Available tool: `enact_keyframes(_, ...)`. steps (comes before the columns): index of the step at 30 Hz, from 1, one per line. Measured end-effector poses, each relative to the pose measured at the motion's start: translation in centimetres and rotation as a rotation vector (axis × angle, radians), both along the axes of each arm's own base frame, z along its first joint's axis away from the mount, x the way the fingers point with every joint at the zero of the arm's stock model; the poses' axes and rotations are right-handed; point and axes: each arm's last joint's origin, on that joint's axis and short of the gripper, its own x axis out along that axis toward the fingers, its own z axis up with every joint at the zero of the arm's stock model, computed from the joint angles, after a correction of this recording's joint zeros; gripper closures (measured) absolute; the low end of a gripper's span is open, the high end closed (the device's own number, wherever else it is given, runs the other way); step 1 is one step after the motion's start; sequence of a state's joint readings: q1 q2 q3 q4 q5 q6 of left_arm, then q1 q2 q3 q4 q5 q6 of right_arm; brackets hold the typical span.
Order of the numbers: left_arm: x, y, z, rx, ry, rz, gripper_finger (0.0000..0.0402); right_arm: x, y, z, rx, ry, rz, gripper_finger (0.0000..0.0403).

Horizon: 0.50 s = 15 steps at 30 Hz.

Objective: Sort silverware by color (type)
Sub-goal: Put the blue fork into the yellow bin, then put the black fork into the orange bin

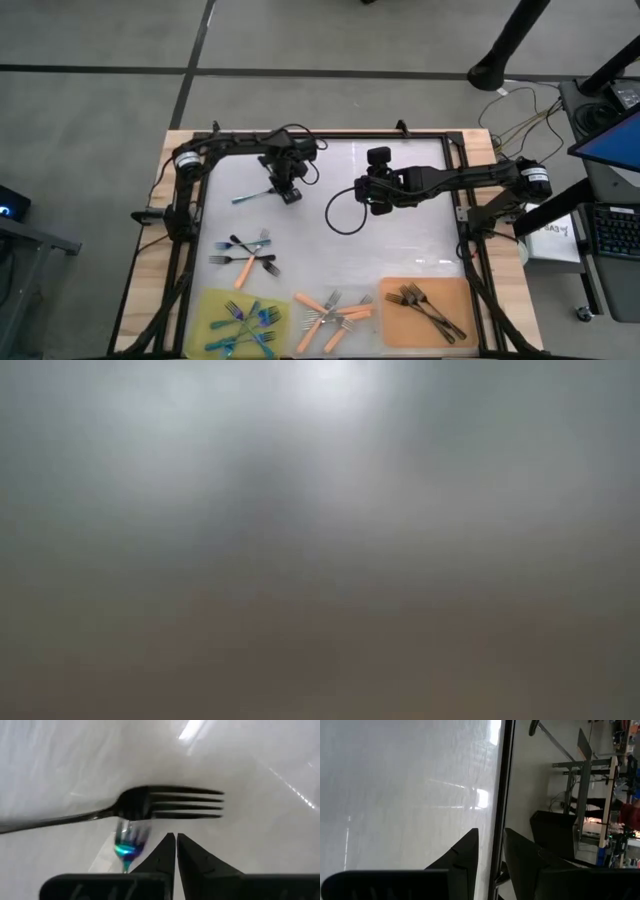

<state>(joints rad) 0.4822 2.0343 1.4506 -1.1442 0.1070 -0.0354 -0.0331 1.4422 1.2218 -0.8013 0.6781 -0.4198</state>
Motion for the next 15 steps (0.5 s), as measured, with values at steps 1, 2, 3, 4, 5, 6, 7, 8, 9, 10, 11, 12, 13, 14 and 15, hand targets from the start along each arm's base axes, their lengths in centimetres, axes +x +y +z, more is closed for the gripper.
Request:
enact_keyframes(1, 0.1, -0.1, 0.1, 0.002, -0.003, -0.01, 0.0401, 0.0, 0.0, 0.0, 0.0, 0.0, 0.0, 0.0321)
enact_keyframes(2, 0.1, -0.1, 0.3, 0.001, -0.001, -0.021, 0.0401, 0.0, 0.0, 0.0, 0.0, 0.0, 0.0, 0.0321)
enact_keyframes(3, 0.0, -0.1, 0.3, -0.004, 0.008, -0.03, 0.0401, 0.0, 0.0, 0.0, 0.0, 0.0, 0.0, 0.0321)
enact_keyframes(4, -0.2, -0.1, 0.4, -0.011, 0.027, -0.038, 0.0401, 0.0, 0.0, 0.0, 0.0, 0.0, 0.0, 0.0321)
enact_keyframes(5, -0.4, -0.2, 0.4, -0.021, 0.047, -0.044, 0.0401, 0.0, 0.0, 0.0, 0.0, 0.0, 0.0, 0.0321)
enact_keyframes(6, -0.6, -0.2, 0.4, -0.03, 0.064, -0.053, 0.0401, 0.0, 0.0, 0.0, 0.0, 0.0, 0.0, 0.0321)
enact_keyframes(7, -0.9, -0.2, 0.2, -0.033, 0.085, -0.067, 0.0401, 0.0, 0.0, 0.0, 0.0, 0.0, 0.0, 0.0321)
enact_keyframes(8, -1.1, -0.3, 0.1, -0.029, 0.105, -0.08, 0.0401, 0.0, 0.0, 0.0, 0.0, 0.0, 0.0, 0.0321)
enact_keyframes(9, -1.2, -0.3, 0.1, -0.025, 0.115, -0.086, 0.0402, 0.0, 0.0, 0.0, 0.0, -0.001, 0.0, 0.0321)
enact_keyframes(10, -1.2, -0.3, 0.1, -0.01, 0.121, -0.091, 0.04, 0.0, 0.0, 0.0, 0.0, -0.001, 0.0, 0.0321)
enact_keyframes(11, -1.2, -0.3, 0.1, 0.002, 0.125, -0.097, 0.0397, 0.0, 0.0, 0.0, 0.0, -0.001, 0.0, 0.0321)
enact_keyframes(12, -1.2, -0.3, 0.1, 0.007, 0.131, -0.107, 0.0392, 0.0, 0.0, 0.0, 0.0, -0.001, 0.0, 0.0321)
enact_keyframes(13, -1.3, -0.3, 0.1, 0.008, 0.136, -0.122, 0.0386, 0.0, 0.0, 0.0, 0.0, 0.0, 0.0, 0.0321)
enact_keyframes(14, -1.4, -0.3, 0.2, 0.006, 0.145, -0.139, 0.038, 0.0, 0.0, 0.0, 0.0, -0.001, 0.0, 0.0321)
enact_keyframes(15, -1.5, -0.3, 0.2, -0.001, 0.16, -0.146, 0.0372, 0.0, 0.0, 0.0, 0.0, 0.0, 0.0, 0.0321)
